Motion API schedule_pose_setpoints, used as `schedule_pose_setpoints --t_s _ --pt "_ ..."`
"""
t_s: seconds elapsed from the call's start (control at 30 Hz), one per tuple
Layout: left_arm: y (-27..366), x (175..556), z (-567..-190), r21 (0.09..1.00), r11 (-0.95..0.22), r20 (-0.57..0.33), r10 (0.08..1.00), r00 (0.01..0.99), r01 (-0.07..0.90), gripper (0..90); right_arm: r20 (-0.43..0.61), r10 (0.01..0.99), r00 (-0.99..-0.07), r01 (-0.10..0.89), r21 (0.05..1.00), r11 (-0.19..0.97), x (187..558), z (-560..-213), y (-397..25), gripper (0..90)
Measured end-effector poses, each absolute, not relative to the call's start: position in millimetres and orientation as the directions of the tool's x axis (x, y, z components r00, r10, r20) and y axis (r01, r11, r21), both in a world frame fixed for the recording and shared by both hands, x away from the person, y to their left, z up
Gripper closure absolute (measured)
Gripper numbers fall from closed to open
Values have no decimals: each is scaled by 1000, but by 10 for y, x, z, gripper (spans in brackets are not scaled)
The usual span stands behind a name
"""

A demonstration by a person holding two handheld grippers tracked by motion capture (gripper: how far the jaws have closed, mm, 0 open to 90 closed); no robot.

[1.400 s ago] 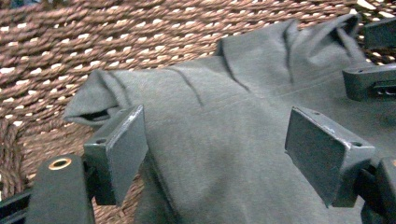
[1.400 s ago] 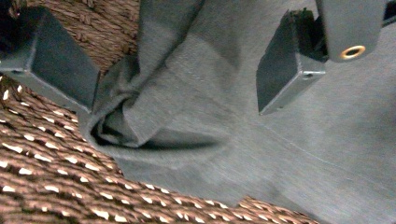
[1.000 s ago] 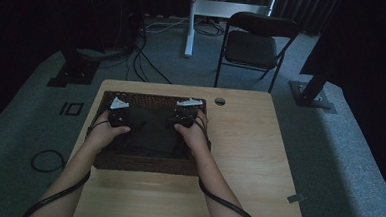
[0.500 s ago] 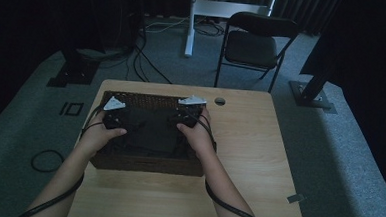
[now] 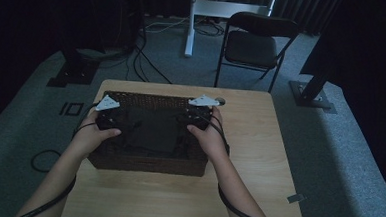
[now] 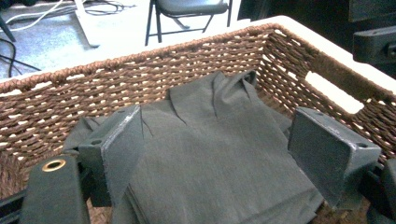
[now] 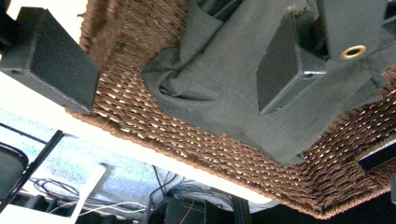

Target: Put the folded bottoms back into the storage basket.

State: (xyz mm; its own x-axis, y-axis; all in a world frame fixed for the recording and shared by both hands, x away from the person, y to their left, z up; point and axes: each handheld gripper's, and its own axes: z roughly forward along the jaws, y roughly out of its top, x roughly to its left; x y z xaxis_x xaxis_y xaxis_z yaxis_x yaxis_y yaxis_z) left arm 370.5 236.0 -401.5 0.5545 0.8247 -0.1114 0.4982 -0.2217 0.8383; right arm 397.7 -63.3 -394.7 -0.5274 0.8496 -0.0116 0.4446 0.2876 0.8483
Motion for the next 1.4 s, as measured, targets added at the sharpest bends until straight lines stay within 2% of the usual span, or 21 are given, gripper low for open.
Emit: schedule_pose_setpoints --t_s 0.3,0.43,0.6,0.83,0.87,0.93,1.03,1.23,1.4 --pt "2346 3533 -3931 861 -187 -137 811 569 473 181 7 865 -501 438 865 246 3883 -3938 -903 125" --pt "2318 3436 -3894 861 -225 -105 799 593 456 181 15 873 -488 446 864 235 3828 -3969 -1030 125" --pt "2290 3294 -3879 873 -223 -107 779 618 433 181 8 893 -450 442 871 215 3742 -4014 -1203 125" --pt "2325 3181 -3868 881 -221 -88 792 604 418 181 -1 902 -432 449 867 216 3645 -4077 -1388 123" --pt "2345 3117 -3883 873 -264 -55 783 620 411 181 -1 902 -432 449 867 216 3645 -4077 -1388 123" --pt "2343 3071 -3902 871 -279 -44 776 629 405 181 11 907 -420 449 871 198 3582 -4103 -1492 123" --pt "2343 2984 -3931 867 -273 -66 766 640 417 181 4 910 -414 442 875 197 3515 -4128 -1579 125" --pt "2322 2817 -4026 859 -305 -50 749 661 411 181 -4 908 -419 453 866 213 3408 -4207 -1745 124" --pt "2284 2643 -4071 872 -276 -78 737 671 404 181 -7 905 -426 457 861 222 3313 -4285 -1885 124"
